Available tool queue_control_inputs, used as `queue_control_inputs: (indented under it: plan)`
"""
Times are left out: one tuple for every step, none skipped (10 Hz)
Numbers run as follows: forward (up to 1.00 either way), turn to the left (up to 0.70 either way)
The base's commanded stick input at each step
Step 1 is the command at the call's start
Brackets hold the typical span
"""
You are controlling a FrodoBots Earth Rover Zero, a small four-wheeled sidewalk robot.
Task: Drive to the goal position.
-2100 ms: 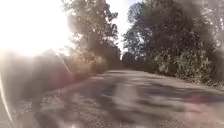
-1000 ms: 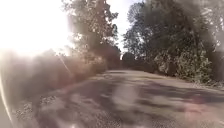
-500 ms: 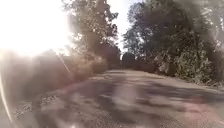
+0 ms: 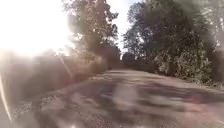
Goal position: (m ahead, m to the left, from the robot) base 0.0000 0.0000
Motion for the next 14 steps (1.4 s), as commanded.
queue_control_inputs:
  plan:
    - [0.05,0.0]
    - [0.05,0.0]
    - [0.05,0.0]
    - [0.05,0.0]
    - [0.06,0.0]
    - [0.05,0.0]
    - [0.05,0.0]
    - [0.06,0.0]
    - [0.05,0.0]
    - [0.05,0.0]
    - [0.06,0.0]
    - [0.06,0.0]
    - [0.05,0.0]
    - [0.06,0.0]
